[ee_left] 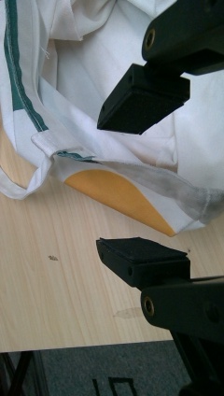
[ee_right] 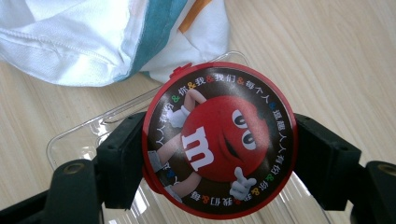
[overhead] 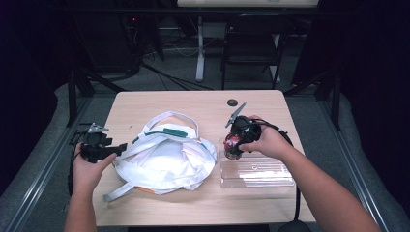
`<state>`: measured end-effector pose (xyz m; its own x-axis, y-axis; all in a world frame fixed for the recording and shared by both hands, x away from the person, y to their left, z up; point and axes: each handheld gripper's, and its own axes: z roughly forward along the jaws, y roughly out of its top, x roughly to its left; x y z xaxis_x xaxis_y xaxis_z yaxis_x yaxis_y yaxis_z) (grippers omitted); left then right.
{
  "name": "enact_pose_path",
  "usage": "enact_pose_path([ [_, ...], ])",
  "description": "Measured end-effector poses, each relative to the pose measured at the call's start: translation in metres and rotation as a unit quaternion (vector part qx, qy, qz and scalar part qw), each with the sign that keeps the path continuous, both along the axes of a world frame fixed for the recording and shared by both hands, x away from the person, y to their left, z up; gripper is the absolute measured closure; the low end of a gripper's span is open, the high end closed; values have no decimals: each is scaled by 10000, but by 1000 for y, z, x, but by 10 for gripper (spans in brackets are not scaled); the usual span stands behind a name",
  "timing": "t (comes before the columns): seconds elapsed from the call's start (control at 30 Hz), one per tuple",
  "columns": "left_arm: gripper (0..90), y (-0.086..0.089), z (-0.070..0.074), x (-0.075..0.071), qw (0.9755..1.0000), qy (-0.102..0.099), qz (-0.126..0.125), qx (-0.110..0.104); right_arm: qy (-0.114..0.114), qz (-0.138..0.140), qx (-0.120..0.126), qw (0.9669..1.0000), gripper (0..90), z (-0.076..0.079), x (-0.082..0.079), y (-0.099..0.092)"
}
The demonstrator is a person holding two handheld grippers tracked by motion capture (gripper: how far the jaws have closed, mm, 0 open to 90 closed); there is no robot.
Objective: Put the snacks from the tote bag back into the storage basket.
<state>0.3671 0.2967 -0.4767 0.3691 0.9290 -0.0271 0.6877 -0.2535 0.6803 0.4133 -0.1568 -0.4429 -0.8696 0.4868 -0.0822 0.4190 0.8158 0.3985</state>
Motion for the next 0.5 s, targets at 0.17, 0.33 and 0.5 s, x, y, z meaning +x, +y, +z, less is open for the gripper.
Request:
enact_pose_path([
  [0.17,367,-1,-1,0,10000,11,-2,8,33,26,-72,10000,252,-8,0,2],
  [0.33,367,-1,-1,0,10000,10,-2,21,65,5,-96,9999,252,-15,1,2],
  [0.5,367,-1,-1,1,10000,7,-7,28,69,-30,-167,9998,252,-25,3,1],
])
